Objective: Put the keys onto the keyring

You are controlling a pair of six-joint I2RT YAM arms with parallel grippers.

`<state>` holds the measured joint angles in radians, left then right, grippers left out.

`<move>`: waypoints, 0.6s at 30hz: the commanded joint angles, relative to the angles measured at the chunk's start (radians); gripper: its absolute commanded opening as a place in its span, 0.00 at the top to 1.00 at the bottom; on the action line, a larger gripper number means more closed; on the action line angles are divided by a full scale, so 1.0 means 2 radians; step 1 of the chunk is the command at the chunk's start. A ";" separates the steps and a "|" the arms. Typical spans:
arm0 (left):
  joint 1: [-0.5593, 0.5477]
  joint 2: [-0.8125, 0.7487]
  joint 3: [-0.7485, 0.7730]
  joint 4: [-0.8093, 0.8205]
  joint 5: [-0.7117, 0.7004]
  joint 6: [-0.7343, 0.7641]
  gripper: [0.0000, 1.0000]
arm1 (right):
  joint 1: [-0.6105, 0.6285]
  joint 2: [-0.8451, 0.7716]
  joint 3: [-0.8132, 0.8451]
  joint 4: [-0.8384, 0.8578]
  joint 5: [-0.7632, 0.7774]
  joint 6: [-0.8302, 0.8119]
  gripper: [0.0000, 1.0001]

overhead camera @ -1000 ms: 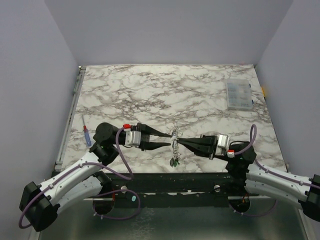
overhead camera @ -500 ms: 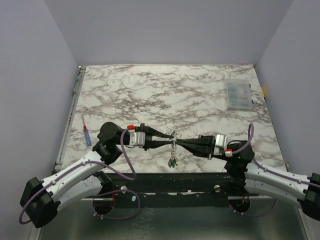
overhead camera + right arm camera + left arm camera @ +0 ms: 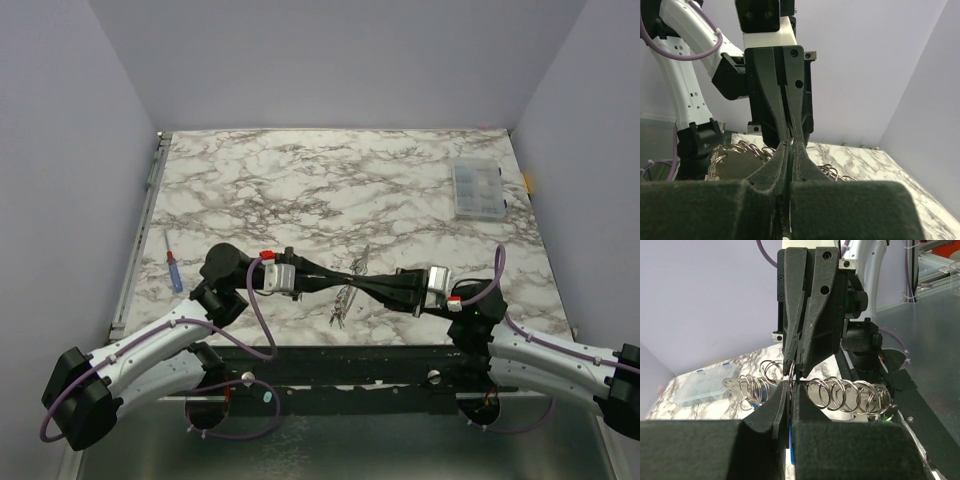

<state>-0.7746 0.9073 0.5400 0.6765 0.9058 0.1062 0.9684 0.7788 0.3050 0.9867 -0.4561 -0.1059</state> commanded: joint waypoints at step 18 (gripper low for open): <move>0.001 -0.028 -0.041 0.014 -0.096 0.024 1.00 | 0.001 -0.026 0.184 -0.371 0.018 -0.031 0.45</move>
<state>-0.7742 0.8768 0.4675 0.6971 0.7654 0.1326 0.9676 0.7357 0.5648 0.5415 -0.4484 -0.1204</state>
